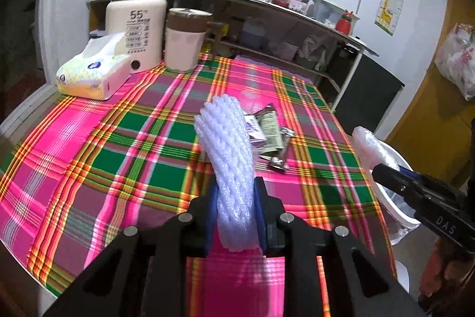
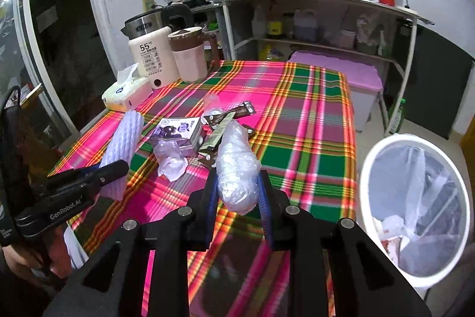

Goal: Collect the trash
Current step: 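Carry the foam sleeve and plastic bag over the trash bin with both tools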

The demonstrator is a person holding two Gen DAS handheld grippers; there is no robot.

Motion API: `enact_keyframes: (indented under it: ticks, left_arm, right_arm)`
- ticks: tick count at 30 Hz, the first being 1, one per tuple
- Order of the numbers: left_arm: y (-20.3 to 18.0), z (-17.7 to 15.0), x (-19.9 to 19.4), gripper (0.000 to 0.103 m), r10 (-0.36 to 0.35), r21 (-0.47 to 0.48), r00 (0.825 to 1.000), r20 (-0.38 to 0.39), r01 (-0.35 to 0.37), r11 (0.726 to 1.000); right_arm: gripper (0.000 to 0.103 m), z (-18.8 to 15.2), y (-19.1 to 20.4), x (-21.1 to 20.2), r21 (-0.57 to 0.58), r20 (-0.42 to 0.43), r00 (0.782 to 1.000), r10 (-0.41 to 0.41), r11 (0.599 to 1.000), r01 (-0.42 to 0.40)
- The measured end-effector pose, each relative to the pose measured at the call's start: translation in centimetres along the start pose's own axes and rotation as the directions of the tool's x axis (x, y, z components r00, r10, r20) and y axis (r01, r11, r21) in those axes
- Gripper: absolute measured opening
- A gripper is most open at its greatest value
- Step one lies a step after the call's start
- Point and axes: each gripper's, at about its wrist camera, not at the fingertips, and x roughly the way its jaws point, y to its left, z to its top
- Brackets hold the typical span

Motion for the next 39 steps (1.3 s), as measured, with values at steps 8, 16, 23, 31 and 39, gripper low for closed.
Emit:
enact_keyframes:
  ticks: [8,16,23,31,39]
  left_arm:
    - [-3.2,-0.3,-1.1,0.024,-0.044,0.066,0.999,0.003,0.044,0.997]
    - [-6.3,-0.9,-1.9,0.024,-0.084,0.123,0.996,-0.005,0.084,0.989]
    - [-8.3,-1.3,-2.0,0.024,-0.107,0.159,0.994,-0.018,0.109,0.981]
    - [-10.8,-1.4,-1.4,0.024,-0.140,0.202,0.989,-0.044,0.146,0.968]
    - [-13.8,-1.4,-0.1,0.024,-0.185,0.245,0.980,-0.076,0.198,0.949]
  right_arm:
    - [0.026,-1.2,-1.1,-2.6,0.025,0.026,0.999,-0.039,0.999,0.038]
    - [0.026,-2.2,-2.3,-4.7,0.061,0.045,0.997,-0.064,0.996,0.061]
    - [0.026,-3.2,-3.5,-6.4,0.089,0.063,0.995,-0.083,0.993,0.077]
    - [0.026,-3.7,-5.5,-7.9,0.130,0.076,0.991,-0.114,0.986,0.104]
    - [0.026,-4.5,-8.0,-8.7,0.172,0.072,0.985,-0.159,0.974,0.145]
